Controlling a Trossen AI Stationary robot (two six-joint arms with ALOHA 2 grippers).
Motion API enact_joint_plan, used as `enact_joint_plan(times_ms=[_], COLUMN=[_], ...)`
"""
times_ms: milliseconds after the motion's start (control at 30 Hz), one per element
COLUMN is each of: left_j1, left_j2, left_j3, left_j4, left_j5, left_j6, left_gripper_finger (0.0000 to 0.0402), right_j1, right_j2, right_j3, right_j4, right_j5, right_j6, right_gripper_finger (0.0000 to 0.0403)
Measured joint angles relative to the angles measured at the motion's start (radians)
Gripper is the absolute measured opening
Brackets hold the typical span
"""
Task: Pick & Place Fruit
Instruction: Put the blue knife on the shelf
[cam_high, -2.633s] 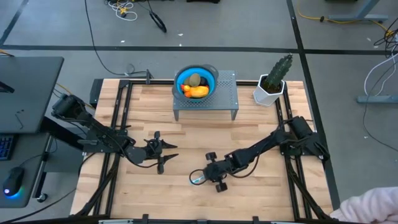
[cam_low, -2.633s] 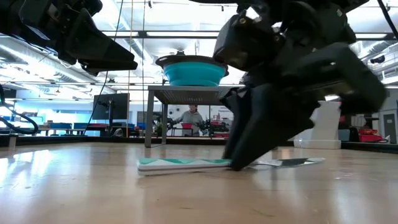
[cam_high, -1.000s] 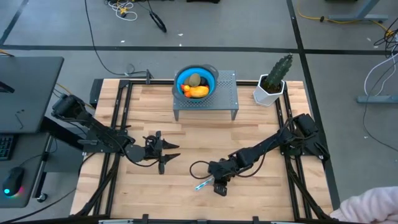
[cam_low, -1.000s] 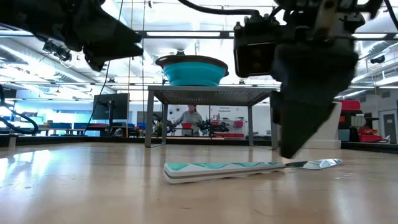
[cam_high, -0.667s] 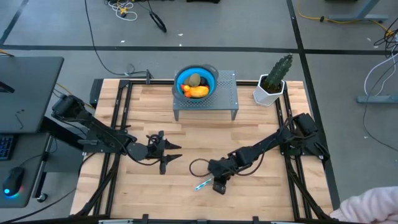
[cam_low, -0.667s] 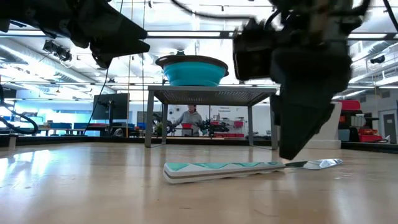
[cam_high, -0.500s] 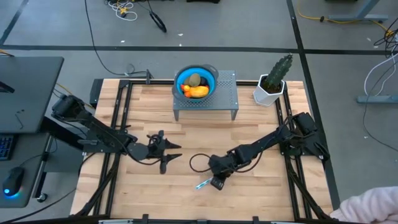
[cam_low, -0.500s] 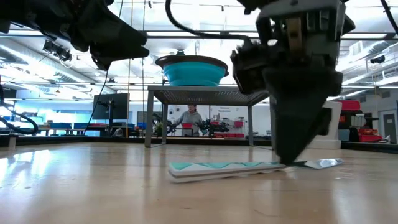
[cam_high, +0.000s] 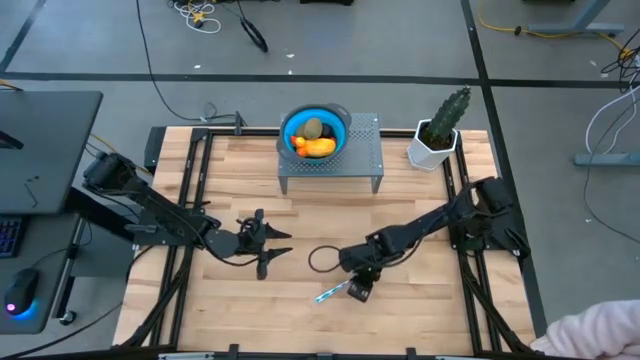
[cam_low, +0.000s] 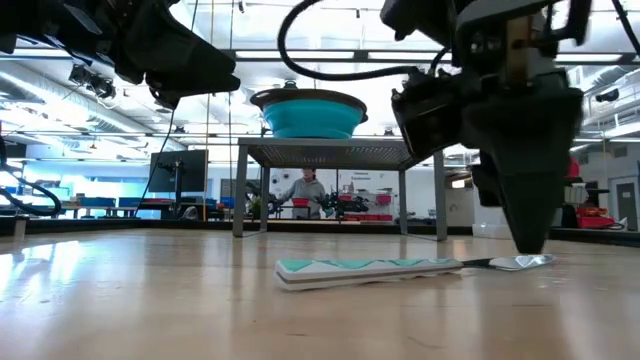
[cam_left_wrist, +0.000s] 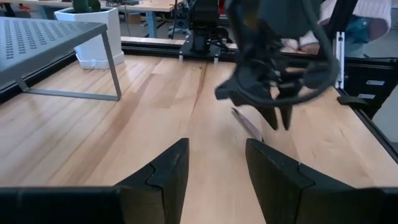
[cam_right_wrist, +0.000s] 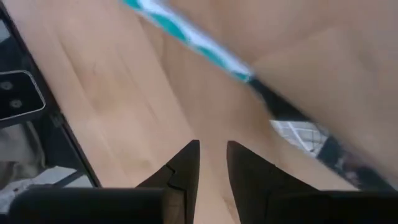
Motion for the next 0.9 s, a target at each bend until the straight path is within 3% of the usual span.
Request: enact_joint_plan(times_ms=[333,633,900], left_j1=[0.0,0.0,0.0], left_j2=[0.0,0.0,0.0], left_j3=[-0.005,-0.044,-0.044], left_j4=[-0.026,-0.026,-0.016], left_j5=[-0.003,0.0,-0.004], left_j6=[0.006,0.0,0.001], left_gripper_finger=[0.0169,0.0169,0.0169], right_j1=[-0.052,-0.056,-0.046], right_j2=[-0.046,-0.046,-0.045], right_j3=[0.0,0.0,0.0], right_j4=[-0.246,-0.243,-0.225], right_j5=[0.089,0.149,0.098], right_j6=[-0.051,-0.018,-0.017], right_gripper_finger=[0.009,0.009,0.009])
